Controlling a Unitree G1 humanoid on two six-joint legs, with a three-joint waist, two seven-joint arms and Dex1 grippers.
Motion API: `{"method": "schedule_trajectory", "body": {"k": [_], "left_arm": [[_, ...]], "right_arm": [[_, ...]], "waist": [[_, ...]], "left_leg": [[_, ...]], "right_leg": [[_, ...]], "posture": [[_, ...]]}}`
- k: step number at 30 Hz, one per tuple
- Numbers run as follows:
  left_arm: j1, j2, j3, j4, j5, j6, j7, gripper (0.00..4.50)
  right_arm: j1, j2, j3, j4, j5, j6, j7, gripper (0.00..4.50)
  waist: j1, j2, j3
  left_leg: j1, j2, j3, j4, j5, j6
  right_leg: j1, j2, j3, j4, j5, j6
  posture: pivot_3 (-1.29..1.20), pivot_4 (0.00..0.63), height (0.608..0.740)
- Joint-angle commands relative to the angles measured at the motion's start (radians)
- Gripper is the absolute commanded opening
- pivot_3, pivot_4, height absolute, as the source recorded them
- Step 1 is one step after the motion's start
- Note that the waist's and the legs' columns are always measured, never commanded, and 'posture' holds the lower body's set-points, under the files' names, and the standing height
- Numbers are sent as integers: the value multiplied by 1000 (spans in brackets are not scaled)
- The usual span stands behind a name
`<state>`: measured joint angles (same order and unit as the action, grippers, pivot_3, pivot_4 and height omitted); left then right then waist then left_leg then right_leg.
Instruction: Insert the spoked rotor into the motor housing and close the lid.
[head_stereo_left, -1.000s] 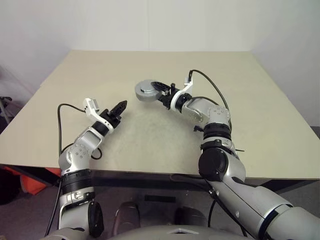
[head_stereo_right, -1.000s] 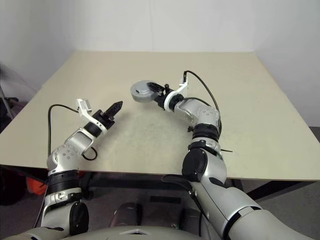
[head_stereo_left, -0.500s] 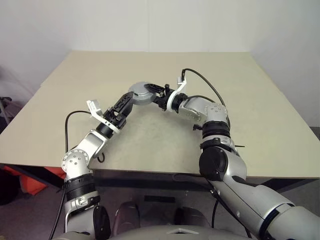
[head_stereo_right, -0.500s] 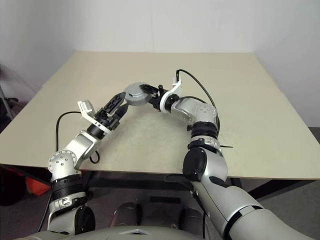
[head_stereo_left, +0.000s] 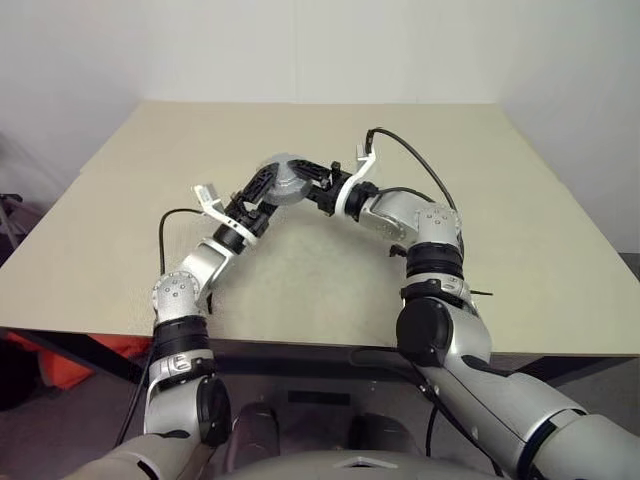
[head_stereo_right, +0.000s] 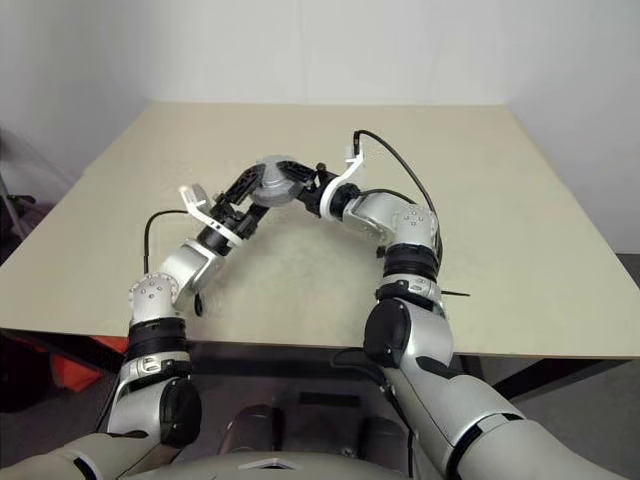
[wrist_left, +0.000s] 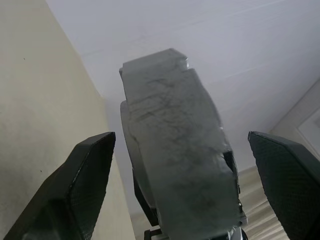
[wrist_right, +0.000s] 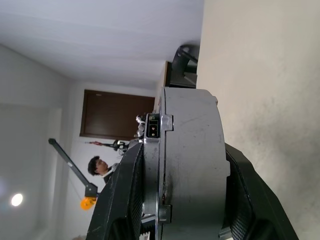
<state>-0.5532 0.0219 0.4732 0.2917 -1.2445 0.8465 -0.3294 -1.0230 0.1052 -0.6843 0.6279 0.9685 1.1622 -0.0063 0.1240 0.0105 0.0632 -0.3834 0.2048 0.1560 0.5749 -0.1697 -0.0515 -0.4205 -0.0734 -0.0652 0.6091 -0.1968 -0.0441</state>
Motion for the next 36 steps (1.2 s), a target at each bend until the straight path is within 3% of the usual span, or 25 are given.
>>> {"method": "schedule_trajectory", "body": {"k": [1,4,6,9,10,22,23,27,36], "left_arm": [[-34,3,-15,6,16,-18,-30,4478],[-40,2,-7,19,27,-35,-31,4110],[-39,0,0,18,28,-46,-30,3622],[-36,3,6,14,25,-49,-29,2531],[-35,3,6,13,24,-49,-29,2417],[-27,11,14,27,32,-57,-14,2414],[-26,13,16,30,36,-61,-13,2414],[-19,17,22,32,49,-74,-16,2414],[32,28,66,0,92,-156,5,2414]], "right_arm": [[-21,4,5,-71,66,-1,7,2081],[-17,6,8,-76,71,-4,1,2081],[-16,5,11,-73,71,-9,-2,2081],[-14,4,16,-66,70,-16,-4,2081],[-14,4,18,-66,72,-17,-4,2081],[5,-10,66,-65,42,-54,50,2081],[9,-14,84,-75,24,-71,58,2792],[22,-25,158,-92,-76,-181,51,4063],[36,-38,191,-55,-147,-300,50,4063]], "waist": [[0,0,0],[0,0,0],[0,0,0],[0,0,0],[0,0,0],[0,0,0],[1,0,0],[0,0,0],[0,0,0]], "left_leg": [[0,0,0,0,0,0],[-1,0,0,1,0,0],[-1,0,0,1,0,0],[-1,0,-1,2,0,0],[-1,0,-1,2,0,0],[-1,0,-1,2,0,0],[-1,0,-1,3,0,0],[-1,0,-1,3,0,0],[-1,0,-1,4,0,0]], "right_leg": [[0,0,0,0,0,0],[0,0,0,0,1,1],[0,0,0,1,1,1],[0,0,0,1,1,1],[0,0,0,1,1,1],[0,0,0,2,1,1],[0,0,0,2,1,1],[0,0,0,2,1,1],[0,0,0,3,1,1]], "posture": [[0,0,740],[0,0,740],[0,0,740],[0,0,740],[0,0,740],[0,0,740],[0,0,740],[0,0,740],[0,0,740]]}}
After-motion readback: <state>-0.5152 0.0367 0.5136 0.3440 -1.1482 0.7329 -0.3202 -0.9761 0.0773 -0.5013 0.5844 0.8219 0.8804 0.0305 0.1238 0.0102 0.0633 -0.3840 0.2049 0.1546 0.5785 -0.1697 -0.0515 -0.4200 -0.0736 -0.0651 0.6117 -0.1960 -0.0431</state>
